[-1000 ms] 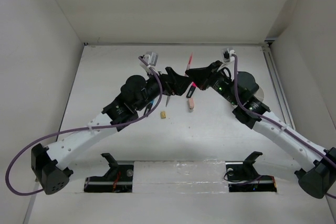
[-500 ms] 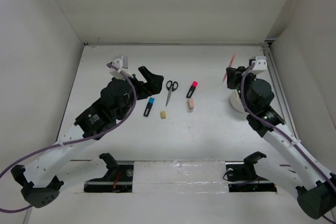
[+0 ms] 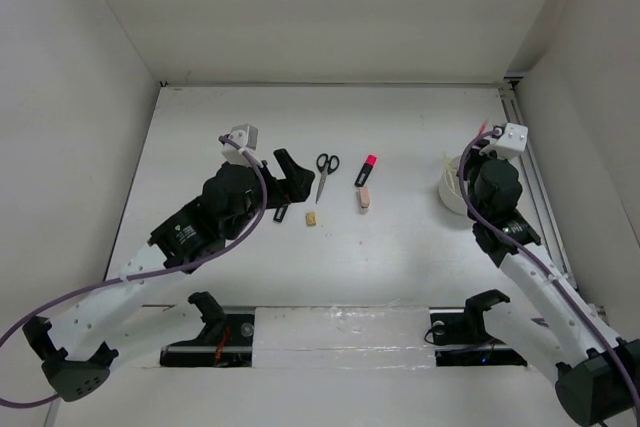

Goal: Sort the stationery into containers
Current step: Place the pen in the storage box.

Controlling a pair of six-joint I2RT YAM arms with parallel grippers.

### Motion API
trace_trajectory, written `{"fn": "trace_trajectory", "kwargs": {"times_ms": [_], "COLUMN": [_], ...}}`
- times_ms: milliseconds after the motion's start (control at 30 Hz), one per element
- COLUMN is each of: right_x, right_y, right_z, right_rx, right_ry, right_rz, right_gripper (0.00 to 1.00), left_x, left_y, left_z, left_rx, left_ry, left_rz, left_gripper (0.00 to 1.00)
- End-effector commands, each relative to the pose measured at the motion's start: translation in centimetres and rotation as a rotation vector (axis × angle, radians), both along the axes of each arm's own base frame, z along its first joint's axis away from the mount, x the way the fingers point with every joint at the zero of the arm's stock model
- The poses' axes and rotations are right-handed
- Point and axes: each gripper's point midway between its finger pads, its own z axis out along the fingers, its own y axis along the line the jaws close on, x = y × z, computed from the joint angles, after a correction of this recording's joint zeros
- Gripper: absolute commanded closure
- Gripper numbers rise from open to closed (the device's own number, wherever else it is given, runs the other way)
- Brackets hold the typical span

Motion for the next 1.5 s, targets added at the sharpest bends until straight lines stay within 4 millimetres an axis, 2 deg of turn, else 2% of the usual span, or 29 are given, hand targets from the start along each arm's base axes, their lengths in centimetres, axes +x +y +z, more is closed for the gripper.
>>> {"fn": "trace_trajectory", "kwargs": {"times_ms": [0, 67, 233, 300, 333, 433, 633, 700, 900, 967, 1000, 1100, 1233, 1267, 1467], "right_x": [0.6, 0.8, 1.6, 1.3, 1.5, 1.0, 0.7, 0.3, 0.5, 0.4, 0.6, 0.7, 0.5, 0.5, 0.4], "right_y": [-1.1, -1.2, -1.6, -1.7, -1.6, -1.9, -2.7, -3.0, -3.1, -3.2, -3.5, -3.7, -3.6, -3.6, -3.0], "right_z": [-1.0, -1.3, -3.9, -5.0, -5.3, -7.0, -8.0, -9.3, -9.4, -9.4, -8.9, -9.9, -9.4, -8.1, -5.5], "right_rx": [0.029, 0.038, 0.051, 0.044, 0.053, 0.042, 0.038, 0.057, 0.055, 0.053, 0.058, 0.055, 0.065, 0.078, 0.095], "right_ry": [0.011, 0.018, 0.082, 0.104, 0.110, 0.139, 0.148, 0.165, 0.166, 0.165, 0.154, 0.181, 0.162, 0.127, 0.076], "right_rz": [-0.056, -0.055, -0.093, -0.093, -0.095, -0.105, -0.141, -0.170, -0.177, -0.186, -0.195, -0.218, -0.202, -0.200, -0.158], "right_gripper": [1.00, 1.00, 1.00, 1.00, 1.00, 1.00, 1.00, 1.00, 1.00, 1.00, 1.00, 1.00, 1.00, 1.00, 1.00], "left_x": [-0.4, -0.7, -1.2, -1.3, -1.3, -1.4, -1.1, -1.3, -1.3, -1.3, -1.2, -1.3, -1.4, -1.3, -1.1], "left_y": [-0.9, -1.0, -0.6, -0.6, -0.6, -1.0, -2.1, -2.5, -3.0, -3.3, -3.3, -3.3, -3.4, -3.5, -4.1], "left_z": [0.0, 0.0, -0.7, -0.1, -0.6, -0.1, -0.8, -0.6, -1.0, -1.7, -1.5, -2.0, -2.0, -2.2, -2.5], "left_rx": [-0.020, -0.036, -0.038, -0.054, -0.046, -0.067, -0.058, -0.070, -0.077, -0.066, -0.072, -0.066, -0.068, -0.061, -0.060], "left_ry": [-0.015, -0.014, -0.012, -0.026, -0.019, -0.030, -0.008, -0.012, -0.010, 0.006, -0.001, 0.006, 0.008, 0.014, 0.020], "left_rz": [-0.055, -0.064, -0.073, -0.073, -0.073, -0.094, -0.123, -0.144, -0.163, -0.171, -0.171, -0.171, -0.180, -0.180, -0.190], "left_gripper": [0.01, 0.01, 0.01, 0.01, 0.01, 0.01, 0.01, 0.01, 0.01, 0.01, 0.01, 0.01, 0.01, 0.01, 0.01]}}
